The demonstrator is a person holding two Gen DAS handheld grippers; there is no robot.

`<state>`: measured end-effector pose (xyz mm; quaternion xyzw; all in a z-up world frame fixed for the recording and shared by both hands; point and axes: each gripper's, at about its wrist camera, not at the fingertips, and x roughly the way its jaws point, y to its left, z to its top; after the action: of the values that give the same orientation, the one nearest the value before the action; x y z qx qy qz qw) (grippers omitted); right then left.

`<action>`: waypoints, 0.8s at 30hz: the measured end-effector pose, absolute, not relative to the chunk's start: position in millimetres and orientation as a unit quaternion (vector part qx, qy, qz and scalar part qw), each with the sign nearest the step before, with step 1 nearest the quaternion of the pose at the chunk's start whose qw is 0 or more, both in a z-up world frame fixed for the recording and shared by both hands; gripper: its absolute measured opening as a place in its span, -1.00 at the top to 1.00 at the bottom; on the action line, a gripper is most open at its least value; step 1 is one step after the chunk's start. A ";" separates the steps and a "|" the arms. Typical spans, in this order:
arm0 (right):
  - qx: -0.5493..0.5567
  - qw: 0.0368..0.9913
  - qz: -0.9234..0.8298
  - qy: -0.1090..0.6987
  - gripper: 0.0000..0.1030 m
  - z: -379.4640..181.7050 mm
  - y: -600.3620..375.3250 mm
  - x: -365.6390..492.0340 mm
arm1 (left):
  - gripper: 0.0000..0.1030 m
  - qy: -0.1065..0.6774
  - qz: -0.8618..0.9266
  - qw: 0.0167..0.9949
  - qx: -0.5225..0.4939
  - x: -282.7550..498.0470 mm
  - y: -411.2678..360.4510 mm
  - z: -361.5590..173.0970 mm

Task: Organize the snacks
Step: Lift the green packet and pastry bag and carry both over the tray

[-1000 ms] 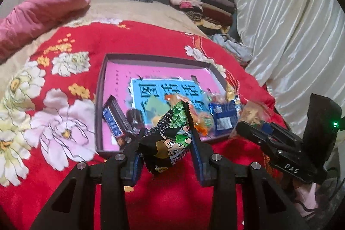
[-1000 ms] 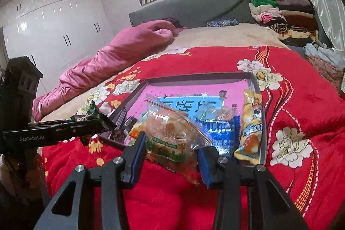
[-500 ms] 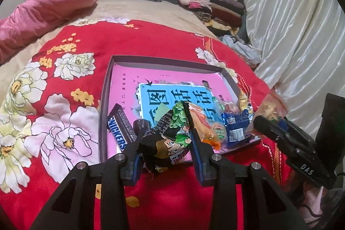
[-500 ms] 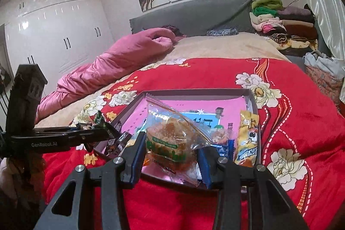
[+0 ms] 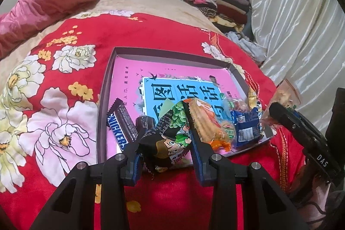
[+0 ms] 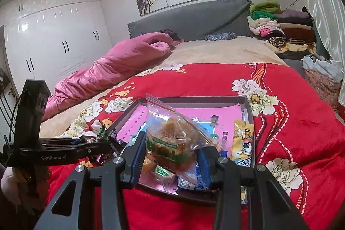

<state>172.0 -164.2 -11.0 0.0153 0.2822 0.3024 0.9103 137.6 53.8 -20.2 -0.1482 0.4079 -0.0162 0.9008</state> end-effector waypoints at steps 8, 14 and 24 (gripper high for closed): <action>0.021 0.912 0.298 0.282 0.14 -10.9 -168.9 176.4 | 0.24 0.409 -0.010 0.900 -0.149 139.3 55.8 -22.3; 0.021 0.910 0.299 0.287 0.14 -13.1 -167.6 178.1 | 0.24 0.409 -0.003 0.900 -0.152 139.2 59.3 -23.1; 0.016 0.899 0.312 0.306 0.14 -20.9 -159.0 186.2 | 0.24 0.410 0.008 0.899 -0.157 141.1 66.6 -25.7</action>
<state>186.2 -159.0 -20.9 0.0156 0.3061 0.3125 0.8991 141.1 66.5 -25.7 -0.1572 0.4097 0.0082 0.8985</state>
